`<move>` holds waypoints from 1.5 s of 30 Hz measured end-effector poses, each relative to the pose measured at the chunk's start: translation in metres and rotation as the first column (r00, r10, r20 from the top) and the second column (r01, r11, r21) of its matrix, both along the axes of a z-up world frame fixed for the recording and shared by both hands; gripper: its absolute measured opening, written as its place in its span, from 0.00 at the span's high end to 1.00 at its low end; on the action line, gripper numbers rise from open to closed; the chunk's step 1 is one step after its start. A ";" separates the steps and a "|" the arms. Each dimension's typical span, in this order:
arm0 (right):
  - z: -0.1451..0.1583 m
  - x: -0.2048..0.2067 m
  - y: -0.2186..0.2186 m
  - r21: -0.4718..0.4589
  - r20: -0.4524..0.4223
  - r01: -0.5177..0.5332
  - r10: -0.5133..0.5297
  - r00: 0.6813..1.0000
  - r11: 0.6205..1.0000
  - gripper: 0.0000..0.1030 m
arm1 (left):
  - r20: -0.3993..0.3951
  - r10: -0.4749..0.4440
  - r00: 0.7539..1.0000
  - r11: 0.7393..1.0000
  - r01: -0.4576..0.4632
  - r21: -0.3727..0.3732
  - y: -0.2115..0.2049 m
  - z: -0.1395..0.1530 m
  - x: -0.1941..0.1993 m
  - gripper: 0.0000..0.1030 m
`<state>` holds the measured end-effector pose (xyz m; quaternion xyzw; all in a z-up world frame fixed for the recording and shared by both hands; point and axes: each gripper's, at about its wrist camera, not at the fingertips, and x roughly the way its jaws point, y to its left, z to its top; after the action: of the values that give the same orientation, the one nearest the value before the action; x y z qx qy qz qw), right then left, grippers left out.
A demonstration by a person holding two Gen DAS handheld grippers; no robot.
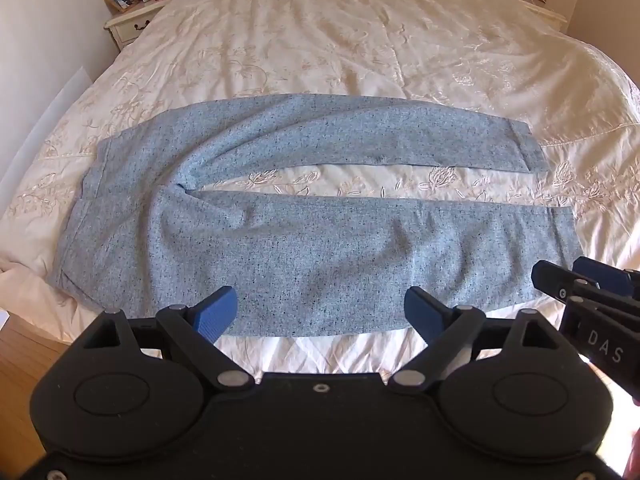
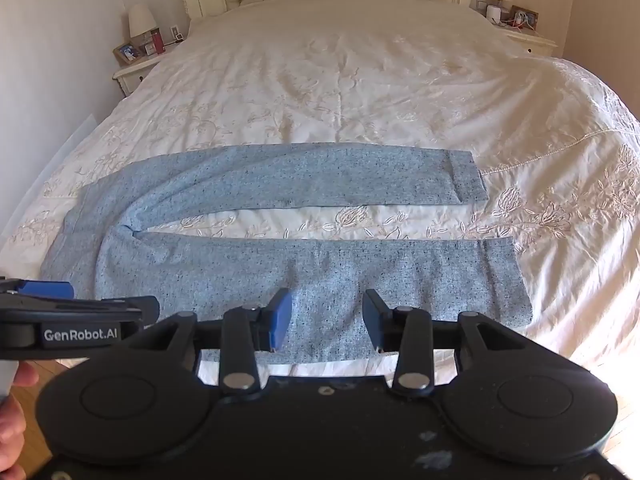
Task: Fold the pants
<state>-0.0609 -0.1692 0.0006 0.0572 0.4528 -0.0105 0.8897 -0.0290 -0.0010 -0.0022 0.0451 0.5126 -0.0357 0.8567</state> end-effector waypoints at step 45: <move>-0.004 0.000 0.007 0.004 -0.001 -0.003 0.003 1.000 1.000 0.59 | -0.034 0.000 0.999 1.000 0.000 0.010 -0.005 -0.006 0.007 0.12</move>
<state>-0.0612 -0.1624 -0.0031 0.0583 0.4533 -0.0081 0.8894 -0.0217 -0.0062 -0.0086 0.0488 0.5274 -0.0338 0.8475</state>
